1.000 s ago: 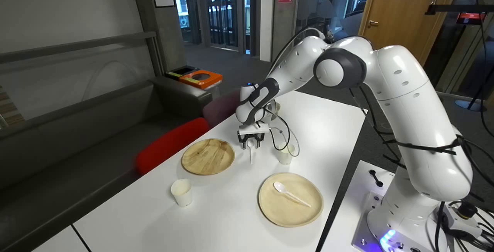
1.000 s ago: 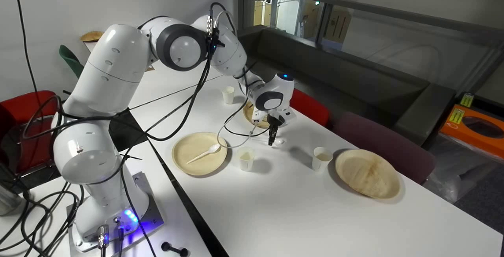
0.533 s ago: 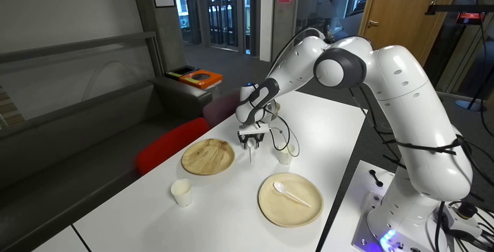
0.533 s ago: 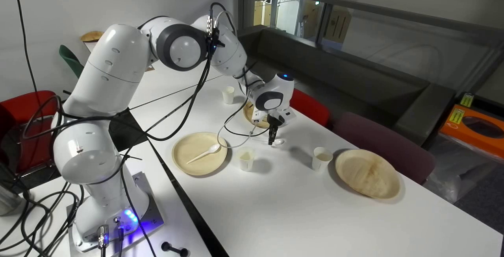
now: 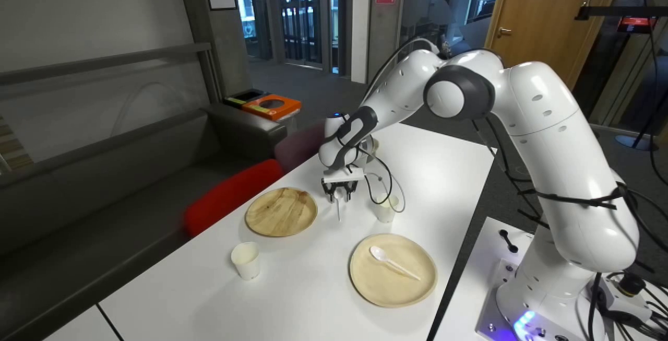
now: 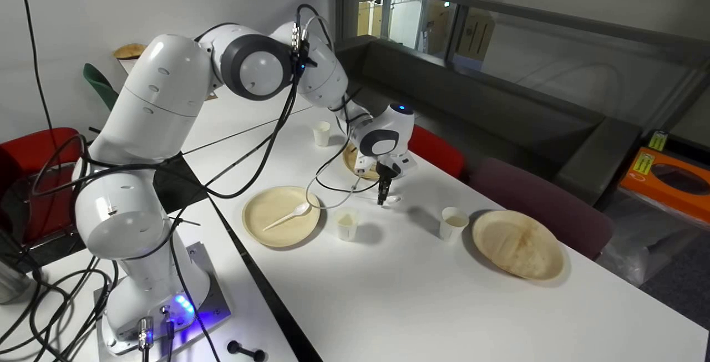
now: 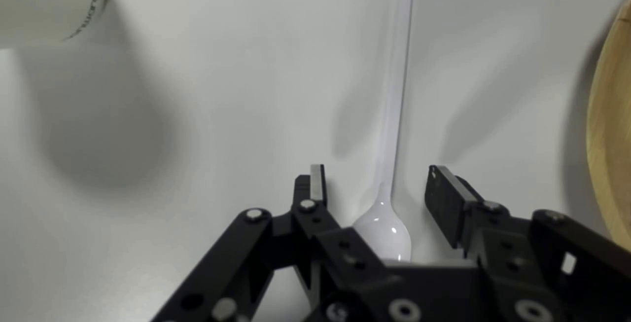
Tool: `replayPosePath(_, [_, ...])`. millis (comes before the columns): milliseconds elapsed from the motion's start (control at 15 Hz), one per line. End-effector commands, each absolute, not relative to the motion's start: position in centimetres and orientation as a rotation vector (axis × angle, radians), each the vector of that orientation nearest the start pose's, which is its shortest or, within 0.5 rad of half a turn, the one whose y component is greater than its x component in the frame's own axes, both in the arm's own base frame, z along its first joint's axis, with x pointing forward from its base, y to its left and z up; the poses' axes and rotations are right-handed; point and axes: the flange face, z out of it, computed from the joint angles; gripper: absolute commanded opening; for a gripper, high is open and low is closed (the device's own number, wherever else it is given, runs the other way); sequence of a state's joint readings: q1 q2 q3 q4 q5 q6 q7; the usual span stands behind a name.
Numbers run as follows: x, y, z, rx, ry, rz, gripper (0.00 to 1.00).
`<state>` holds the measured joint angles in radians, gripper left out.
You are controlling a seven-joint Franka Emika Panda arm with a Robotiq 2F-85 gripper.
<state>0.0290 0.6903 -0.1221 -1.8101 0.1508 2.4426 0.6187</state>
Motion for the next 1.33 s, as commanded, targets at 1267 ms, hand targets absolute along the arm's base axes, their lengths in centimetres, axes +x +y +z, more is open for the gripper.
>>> replayPosePath(1267, [63.5,-5.65,16.6,-2.895,1.202,0.06,0.25])
